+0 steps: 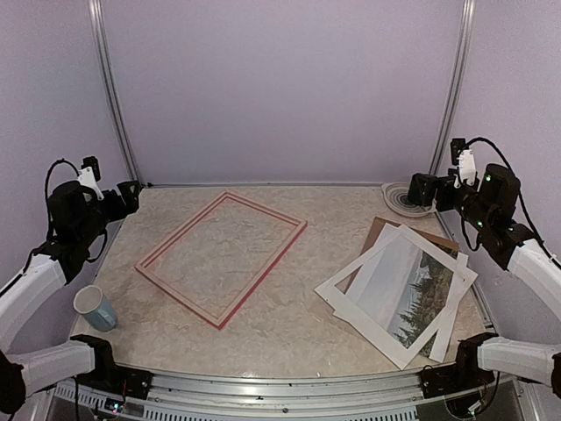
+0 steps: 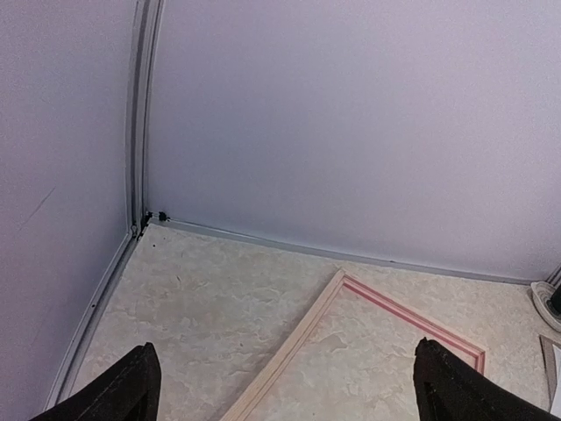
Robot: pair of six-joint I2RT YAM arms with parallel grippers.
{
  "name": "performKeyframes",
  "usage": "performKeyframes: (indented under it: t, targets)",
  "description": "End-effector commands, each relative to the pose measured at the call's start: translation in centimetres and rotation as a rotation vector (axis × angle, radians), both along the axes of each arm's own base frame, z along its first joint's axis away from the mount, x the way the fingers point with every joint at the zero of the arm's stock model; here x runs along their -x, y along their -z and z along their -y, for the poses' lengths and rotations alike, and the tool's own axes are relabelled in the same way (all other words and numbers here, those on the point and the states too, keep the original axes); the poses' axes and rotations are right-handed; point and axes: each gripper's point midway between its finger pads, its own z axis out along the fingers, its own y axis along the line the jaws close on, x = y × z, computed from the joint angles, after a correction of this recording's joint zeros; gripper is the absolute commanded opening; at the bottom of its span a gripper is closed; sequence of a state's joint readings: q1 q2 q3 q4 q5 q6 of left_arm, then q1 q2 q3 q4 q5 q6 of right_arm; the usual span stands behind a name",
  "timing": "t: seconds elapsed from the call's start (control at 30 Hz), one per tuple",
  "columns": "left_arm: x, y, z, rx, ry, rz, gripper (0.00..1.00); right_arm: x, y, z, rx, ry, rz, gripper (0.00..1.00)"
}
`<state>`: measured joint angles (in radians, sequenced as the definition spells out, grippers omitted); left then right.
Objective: Put the photo into the frame
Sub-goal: Adjust the frame body at the center of the board.
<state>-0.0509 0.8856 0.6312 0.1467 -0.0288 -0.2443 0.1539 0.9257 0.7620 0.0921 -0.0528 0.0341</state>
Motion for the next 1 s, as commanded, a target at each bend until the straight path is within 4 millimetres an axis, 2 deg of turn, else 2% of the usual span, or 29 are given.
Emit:
performKeyframes:
  t: [0.0, 0.23, 0.37, 0.5, 0.57, 0.63, 0.67, 0.77, 0.97]
  targets:
    - [-0.3, -2.7, 0.0, -0.011, 0.008, 0.075, 0.99, 0.2, -3.0, 0.2, 0.003, -0.008, 0.092, 0.99]
    - [-0.4, -3.0, -0.2, -0.014, 0.007, 0.082, 0.99, -0.4, -3.0, 0.1, -0.019, -0.011, 0.069, 0.99]
    - [-0.5, -2.9, -0.3, -0.014, 0.002, 0.087, 0.99, -0.7, -3.3, 0.4, -0.131, 0.013, 0.054, 0.99]
    - [-0.9, -2.6, -0.4, -0.007, -0.008, 0.076, 0.99, -1.4, -3.1, -0.4, -0.222, -0.015, -0.039, 0.99]
    - [-1.0, -2.4, -0.4, 0.001, -0.008, 0.070, 0.99, -1.2, -3.1, -1.8, -0.227, -0.091, -0.072, 0.99]
    - [-1.1, -2.2, -0.4, 0.005, -0.007, 0.065, 0.99, 0.3, -3.6, -3.9, -0.191, -0.239, -0.048, 0.99]
    - [-1.1, -2.2, -0.3, 0.001, 0.001, 0.066, 0.99, 1.2, -4.5, -4.6, -0.189, -0.294, 0.006, 0.99]
    - [-1.0, -2.1, 0.1, -0.010, 0.024, 0.071, 0.99, 2.8, -4.6, -5.5, -0.218, -0.366, 0.058, 0.99]
    - [-1.2, -1.8, 0.6, -0.007, 0.053, 0.062, 0.99, 1.9, -2.8, -6.0, -0.250, -0.382, -0.065, 0.99]
